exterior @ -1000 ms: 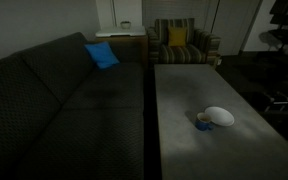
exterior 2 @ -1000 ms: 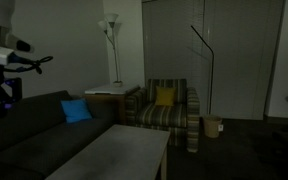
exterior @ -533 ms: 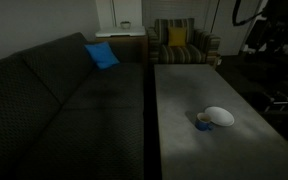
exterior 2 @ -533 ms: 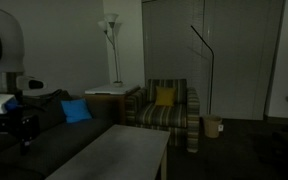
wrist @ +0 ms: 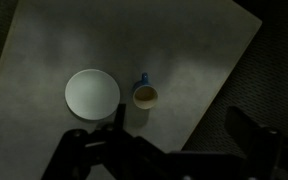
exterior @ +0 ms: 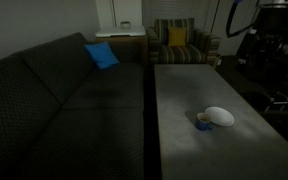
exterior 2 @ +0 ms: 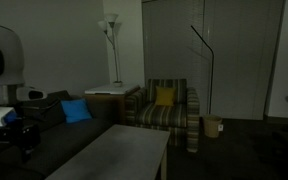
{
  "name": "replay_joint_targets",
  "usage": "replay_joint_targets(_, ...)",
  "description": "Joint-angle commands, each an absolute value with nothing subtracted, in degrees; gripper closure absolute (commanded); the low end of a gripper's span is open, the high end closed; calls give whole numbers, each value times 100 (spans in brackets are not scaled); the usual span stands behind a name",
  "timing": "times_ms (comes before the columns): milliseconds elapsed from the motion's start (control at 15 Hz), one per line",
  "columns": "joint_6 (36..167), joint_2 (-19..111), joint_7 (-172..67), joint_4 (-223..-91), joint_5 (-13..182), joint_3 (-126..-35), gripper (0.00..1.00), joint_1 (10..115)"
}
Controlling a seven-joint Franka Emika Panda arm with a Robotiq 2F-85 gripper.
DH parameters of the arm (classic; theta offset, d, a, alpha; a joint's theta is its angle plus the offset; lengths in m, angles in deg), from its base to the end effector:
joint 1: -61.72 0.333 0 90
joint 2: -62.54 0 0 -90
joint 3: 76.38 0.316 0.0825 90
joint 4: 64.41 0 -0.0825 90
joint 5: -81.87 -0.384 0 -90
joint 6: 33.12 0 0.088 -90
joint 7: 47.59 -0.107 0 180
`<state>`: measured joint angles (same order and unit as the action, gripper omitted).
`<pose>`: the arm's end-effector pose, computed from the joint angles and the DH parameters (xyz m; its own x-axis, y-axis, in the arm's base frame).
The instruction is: Lift the blue cup and position it on the plate
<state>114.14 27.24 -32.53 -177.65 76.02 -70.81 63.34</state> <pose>0.6022 0.0737 0.1513 0.9598 0.2806 0.0021 0.2791 -0.9537 -0.1124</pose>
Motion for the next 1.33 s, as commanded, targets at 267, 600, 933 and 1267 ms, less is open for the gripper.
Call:
replay_joint_targets(267, 12018, 1842, -3689, -17252, 8004, -7045, 0, 6509)
replay_joint_targets(600, 11859, 888, -3631, -16253, 8112, -7061, 0, 6481)
replay_joint_targets(933, 11379, -157, -3506, -14986, 8052, -6926, 0, 6294)
replay_joint_targets(1267, 11004, -1021, -3640, -14108, 8016, -6947, 0, 6355)
